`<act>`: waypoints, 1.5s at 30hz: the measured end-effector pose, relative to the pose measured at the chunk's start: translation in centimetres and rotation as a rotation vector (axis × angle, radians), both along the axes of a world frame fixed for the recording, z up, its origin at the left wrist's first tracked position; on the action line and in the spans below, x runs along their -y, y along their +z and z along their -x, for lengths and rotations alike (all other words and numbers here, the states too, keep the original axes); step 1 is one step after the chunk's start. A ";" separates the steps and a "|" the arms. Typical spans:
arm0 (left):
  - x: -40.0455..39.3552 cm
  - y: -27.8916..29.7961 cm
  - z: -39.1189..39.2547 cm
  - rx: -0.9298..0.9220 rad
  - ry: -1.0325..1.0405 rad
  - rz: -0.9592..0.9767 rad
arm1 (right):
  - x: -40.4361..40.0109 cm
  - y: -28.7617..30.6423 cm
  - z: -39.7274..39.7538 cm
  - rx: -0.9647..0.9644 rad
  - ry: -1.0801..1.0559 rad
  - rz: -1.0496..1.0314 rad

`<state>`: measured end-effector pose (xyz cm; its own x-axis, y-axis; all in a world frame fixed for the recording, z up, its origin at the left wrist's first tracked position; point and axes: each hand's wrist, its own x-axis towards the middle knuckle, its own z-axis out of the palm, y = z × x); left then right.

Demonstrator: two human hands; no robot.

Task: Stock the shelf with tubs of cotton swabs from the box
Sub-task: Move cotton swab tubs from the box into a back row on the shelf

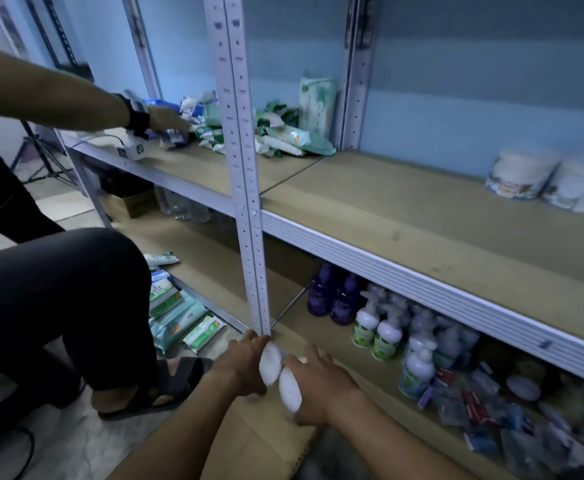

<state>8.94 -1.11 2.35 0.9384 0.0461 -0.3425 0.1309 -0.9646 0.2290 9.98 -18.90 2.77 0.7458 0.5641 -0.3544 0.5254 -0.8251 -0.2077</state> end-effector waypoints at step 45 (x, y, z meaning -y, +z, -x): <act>31.4 31.2 -4.0 0.298 -0.711 -0.079 | 32.2 31.4 5.0 0.351 -0.626 0.205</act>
<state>12.92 -32.54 33.55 0.8036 -0.5881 -0.0918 -0.5822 -0.8087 0.0844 4.94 -51.09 34.15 0.9945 -0.0549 -0.0887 -0.0482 -0.9960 0.0758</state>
